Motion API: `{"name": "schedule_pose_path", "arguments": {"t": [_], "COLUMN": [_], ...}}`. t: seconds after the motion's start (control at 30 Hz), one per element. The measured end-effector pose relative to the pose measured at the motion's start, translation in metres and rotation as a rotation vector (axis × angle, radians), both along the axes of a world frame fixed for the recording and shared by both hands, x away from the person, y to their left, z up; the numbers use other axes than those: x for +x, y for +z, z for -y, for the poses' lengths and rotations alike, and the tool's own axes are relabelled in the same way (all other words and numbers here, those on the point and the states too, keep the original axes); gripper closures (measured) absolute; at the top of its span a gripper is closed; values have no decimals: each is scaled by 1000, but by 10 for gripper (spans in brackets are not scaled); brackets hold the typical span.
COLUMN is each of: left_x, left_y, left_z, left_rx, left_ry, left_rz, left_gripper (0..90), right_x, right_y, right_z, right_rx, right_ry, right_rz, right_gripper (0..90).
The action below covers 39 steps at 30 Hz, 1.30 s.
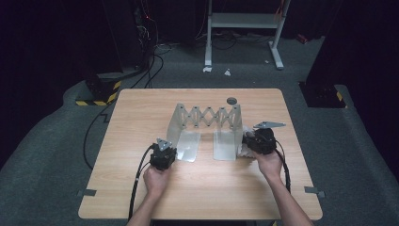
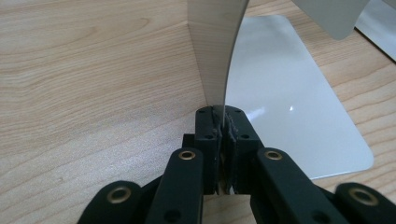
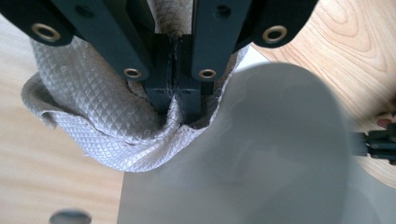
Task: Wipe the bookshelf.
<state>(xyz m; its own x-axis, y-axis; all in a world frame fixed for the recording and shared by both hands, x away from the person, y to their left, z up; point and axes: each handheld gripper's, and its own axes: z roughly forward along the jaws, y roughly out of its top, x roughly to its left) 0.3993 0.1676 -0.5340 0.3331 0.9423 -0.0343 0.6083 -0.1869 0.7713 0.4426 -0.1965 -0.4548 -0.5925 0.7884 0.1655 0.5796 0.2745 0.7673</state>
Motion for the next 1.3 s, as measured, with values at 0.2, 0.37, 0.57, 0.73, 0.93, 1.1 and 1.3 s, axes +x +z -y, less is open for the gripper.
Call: {"name": "schedule_pose_path", "arguments": {"t": [0.2,0.37,0.57,0.73,0.93,1.1,1.3], "left_x": [0,0,0,0,0,0,0], "left_y": [0,0,0,0,0,0,0], "left_z": [0,0,0,0,0,0,0], "left_rx": [0,0,0,0,1,1,0], "left_ry": [0,0,1,0,0,0,1], "left_rz": [0,1,0,0,0,1,0], "left_gripper": [843,844,844,844,844,845,844], "right_x": [-4,-6,-4,-2,5,8,12], "right_y": [23,43,57,60,54,46,24], "right_z": [4,4,3,2,1,-1,-2], "right_rx": [25,32,23,14,-2,-15,-12], "right_ry": [13,27,34,34,27,23,12], "right_rz": [47,93,123,133,116,102,54], "right_gripper": [885,885,885,885,886,886,886]}}
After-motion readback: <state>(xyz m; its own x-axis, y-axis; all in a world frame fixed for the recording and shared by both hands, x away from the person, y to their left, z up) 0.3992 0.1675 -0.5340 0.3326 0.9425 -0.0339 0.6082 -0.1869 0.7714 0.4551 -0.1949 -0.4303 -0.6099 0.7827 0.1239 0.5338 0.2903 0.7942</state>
